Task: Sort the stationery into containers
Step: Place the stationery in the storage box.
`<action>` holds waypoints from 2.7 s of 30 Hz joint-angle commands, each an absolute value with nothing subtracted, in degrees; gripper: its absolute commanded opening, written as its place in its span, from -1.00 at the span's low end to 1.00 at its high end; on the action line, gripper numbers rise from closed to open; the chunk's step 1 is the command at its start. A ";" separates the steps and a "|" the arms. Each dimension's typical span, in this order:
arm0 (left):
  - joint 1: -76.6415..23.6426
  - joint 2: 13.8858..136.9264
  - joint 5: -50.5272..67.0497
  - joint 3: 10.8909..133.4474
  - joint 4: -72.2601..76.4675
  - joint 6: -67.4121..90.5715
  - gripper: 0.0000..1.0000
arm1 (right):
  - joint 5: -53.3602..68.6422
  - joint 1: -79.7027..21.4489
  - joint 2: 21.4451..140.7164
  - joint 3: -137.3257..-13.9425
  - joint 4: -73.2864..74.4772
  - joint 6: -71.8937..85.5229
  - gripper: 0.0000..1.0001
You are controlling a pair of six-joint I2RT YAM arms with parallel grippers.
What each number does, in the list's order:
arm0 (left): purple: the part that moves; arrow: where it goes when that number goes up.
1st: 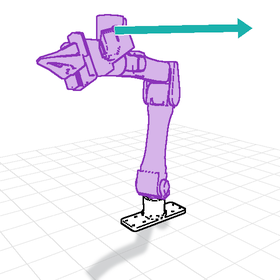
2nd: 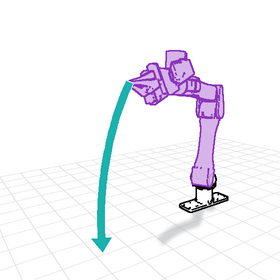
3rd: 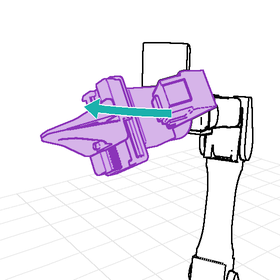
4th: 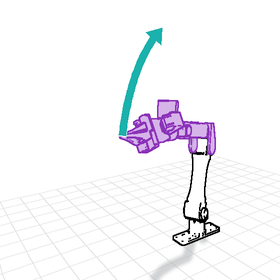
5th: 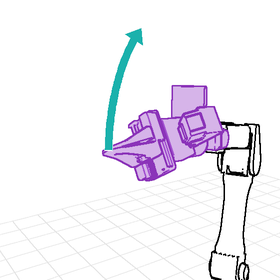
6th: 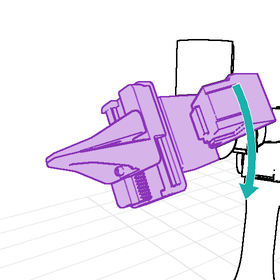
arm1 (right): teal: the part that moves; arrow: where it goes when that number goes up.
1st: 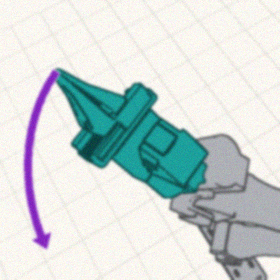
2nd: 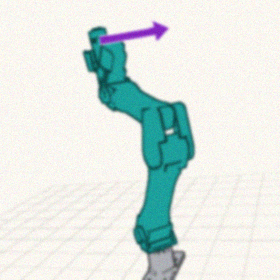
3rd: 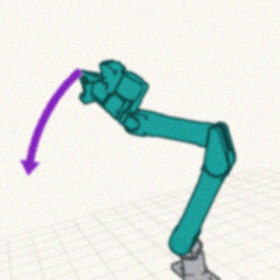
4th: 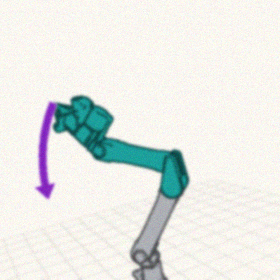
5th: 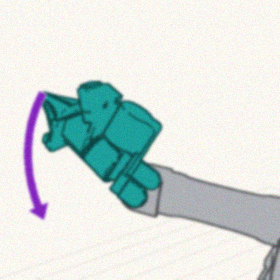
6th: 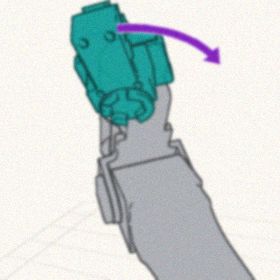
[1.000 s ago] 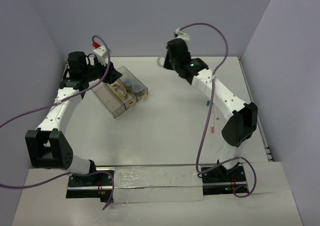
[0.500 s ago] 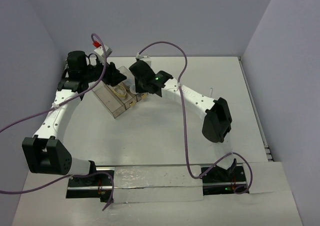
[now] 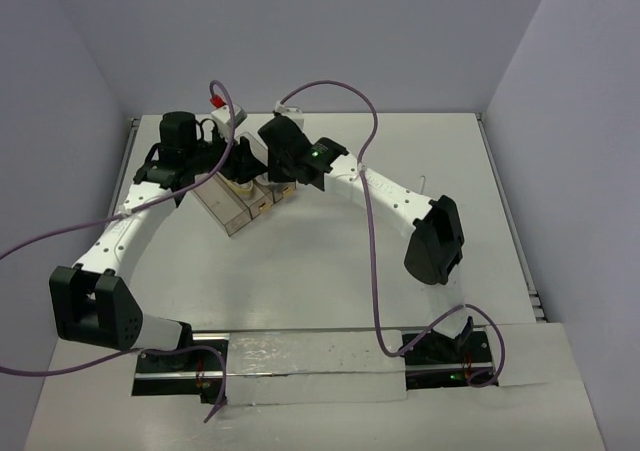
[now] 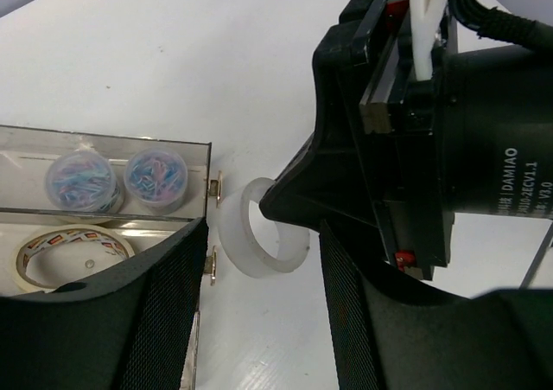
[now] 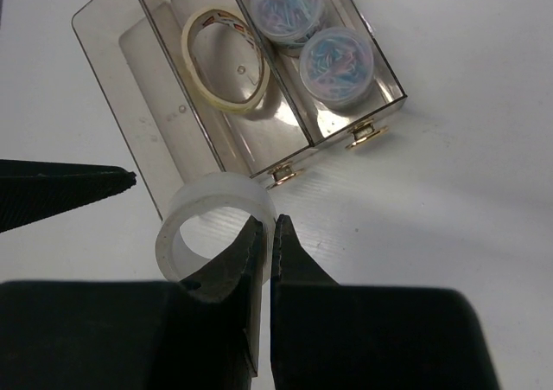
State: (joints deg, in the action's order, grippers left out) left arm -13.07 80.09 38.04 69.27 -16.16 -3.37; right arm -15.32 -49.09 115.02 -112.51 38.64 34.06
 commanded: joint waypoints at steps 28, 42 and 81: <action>-11.60 82.79 42.63 69.43 -17.93 7.56 -0.02 | -7.30 -46.06 105.16 -102.57 25.36 37.40 -1.00; -11.04 82.75 39.69 69.65 -14.03 9.17 -1.00 | -4.43 -45.05 106.08 -103.39 26.11 35.25 0.40; -4.92 107.67 17.36 87.58 -19.16 1.54 0.98 | -10.37 -17.70 81.17 -72.07 30.85 30.63 1.00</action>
State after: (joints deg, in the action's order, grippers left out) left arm -4.75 111.71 16.88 84.43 -19.62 0.85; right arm -5.05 -22.18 84.36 -73.77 26.31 32.69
